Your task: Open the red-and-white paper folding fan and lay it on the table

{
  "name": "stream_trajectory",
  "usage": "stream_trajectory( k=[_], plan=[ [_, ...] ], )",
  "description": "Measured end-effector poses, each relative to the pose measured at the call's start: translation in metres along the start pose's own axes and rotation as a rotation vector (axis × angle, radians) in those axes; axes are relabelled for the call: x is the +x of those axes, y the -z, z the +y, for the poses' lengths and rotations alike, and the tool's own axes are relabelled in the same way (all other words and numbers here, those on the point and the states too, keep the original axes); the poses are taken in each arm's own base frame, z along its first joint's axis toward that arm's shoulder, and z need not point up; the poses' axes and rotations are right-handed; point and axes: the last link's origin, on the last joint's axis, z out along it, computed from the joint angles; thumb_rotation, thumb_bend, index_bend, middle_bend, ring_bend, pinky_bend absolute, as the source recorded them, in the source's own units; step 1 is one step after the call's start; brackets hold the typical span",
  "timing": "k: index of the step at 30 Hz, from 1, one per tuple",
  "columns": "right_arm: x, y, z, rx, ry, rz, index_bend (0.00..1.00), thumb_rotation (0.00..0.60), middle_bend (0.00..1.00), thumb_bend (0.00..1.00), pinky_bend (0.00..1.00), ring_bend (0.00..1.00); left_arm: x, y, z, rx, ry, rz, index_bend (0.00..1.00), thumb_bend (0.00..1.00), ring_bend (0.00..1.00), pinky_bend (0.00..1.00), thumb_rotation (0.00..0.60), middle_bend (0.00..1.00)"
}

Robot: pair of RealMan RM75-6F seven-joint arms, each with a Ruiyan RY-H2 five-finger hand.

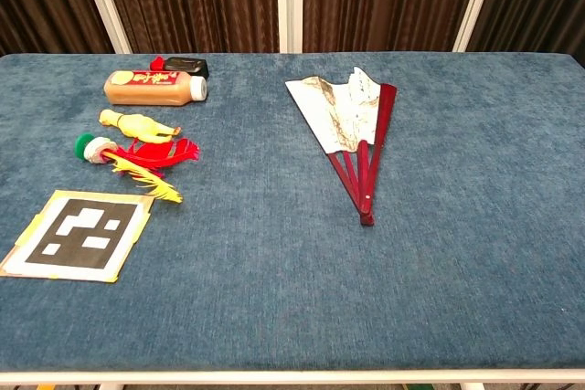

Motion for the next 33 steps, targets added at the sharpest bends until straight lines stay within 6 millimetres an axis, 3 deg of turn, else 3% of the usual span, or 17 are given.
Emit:
stream_trajectory(
  k=[2,6,9,14,17,26,33],
  plan=[
    [-0.003,-0.019,-0.008,0.043,0.010,-0.022,0.22,0.600,0.31,0.23,0.11,0.10,0.000,0.001,0.000,0.001,0.003,0.001,0.28,0.00,0.08,0.15,0.600,0.19],
    [-0.015,-0.059,-0.028,0.115,0.031,-0.085,0.26,0.600,0.25,0.11,0.02,0.00,0.000,0.002,0.000,-0.001,0.005,0.002,0.28,0.00,0.08,0.15,0.600,0.19],
    [-0.031,-0.095,-0.048,0.167,0.053,-0.140,0.30,0.600,0.21,0.06,0.00,0.00,0.001,0.003,0.000,0.000,0.009,0.002,0.28,0.00,0.08,0.15,0.600,0.19],
    [-0.063,-0.152,-0.089,0.234,0.083,-0.165,0.34,0.600,0.20,0.06,0.00,0.00,0.003,0.004,-0.001,0.006,0.012,0.004,0.28,0.00,0.08,0.15,0.600,0.19],
    [-0.085,-0.173,-0.106,0.243,0.101,-0.178,0.35,0.600,0.20,0.10,0.00,0.00,0.004,0.005,-0.001,0.011,0.015,0.005,0.28,0.00,0.08,0.15,0.600,0.19],
    [-0.130,-0.211,-0.145,0.261,0.159,-0.171,0.39,0.600,0.22,0.14,0.00,0.00,0.006,0.007,-0.003,0.020,0.026,0.005,0.28,0.00,0.08,0.15,0.600,0.19],
    [-0.144,-0.225,-0.159,0.268,0.179,-0.144,0.39,0.600,0.22,0.16,0.00,0.00,0.006,0.007,-0.002,0.017,0.043,0.001,0.28,0.00,0.08,0.15,0.600,0.19]
  ],
)
